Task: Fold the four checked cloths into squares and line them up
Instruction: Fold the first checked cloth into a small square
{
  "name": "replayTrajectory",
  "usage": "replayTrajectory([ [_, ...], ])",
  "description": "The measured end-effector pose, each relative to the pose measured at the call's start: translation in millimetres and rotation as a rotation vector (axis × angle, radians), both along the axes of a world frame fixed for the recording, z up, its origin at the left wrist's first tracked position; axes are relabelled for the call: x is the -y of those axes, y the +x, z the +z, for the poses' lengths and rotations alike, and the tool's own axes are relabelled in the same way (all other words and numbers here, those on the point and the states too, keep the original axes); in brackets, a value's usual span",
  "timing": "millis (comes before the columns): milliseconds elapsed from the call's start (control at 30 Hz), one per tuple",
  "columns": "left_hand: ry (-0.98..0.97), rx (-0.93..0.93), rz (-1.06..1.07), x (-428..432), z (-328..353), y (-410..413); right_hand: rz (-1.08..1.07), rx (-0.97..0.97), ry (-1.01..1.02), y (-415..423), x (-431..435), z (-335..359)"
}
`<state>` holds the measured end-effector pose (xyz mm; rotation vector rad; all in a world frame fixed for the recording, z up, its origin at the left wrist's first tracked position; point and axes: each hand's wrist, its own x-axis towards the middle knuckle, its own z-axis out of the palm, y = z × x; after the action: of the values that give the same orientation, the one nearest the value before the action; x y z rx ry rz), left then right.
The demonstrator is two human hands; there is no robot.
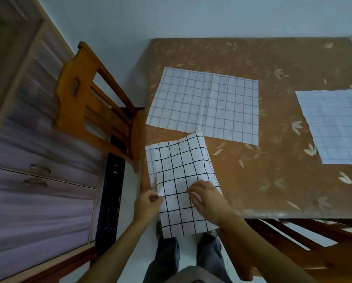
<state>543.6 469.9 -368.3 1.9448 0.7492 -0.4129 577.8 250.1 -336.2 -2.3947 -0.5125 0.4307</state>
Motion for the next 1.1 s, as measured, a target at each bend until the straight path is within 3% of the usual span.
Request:
replayTrajectory([
  [167, -0.020, -0.029, 0.004, -16, -7, -13, 0.086, 0.086, -0.277, 10, -6, -29],
  [367, 0.149, 0.085, -0.121, -30, -9, -12, 0.198, 0.039, -0.407, 10, -16, -51],
  [533, 0.392, 0.306, -0.363, -25, -9, -2, 0.160, 0.026, -0.411, 15, -22, -61],
  [800, 0.696, 0.403, -0.761, -3, -31, 23, 0.171, 0.049, -0.409, 18, -23, -68],
  [1100, 0.731, 0.358, -0.902, 0, -47, 28, 0.108, 0.159, -0.274, 30, -21, -71],
])
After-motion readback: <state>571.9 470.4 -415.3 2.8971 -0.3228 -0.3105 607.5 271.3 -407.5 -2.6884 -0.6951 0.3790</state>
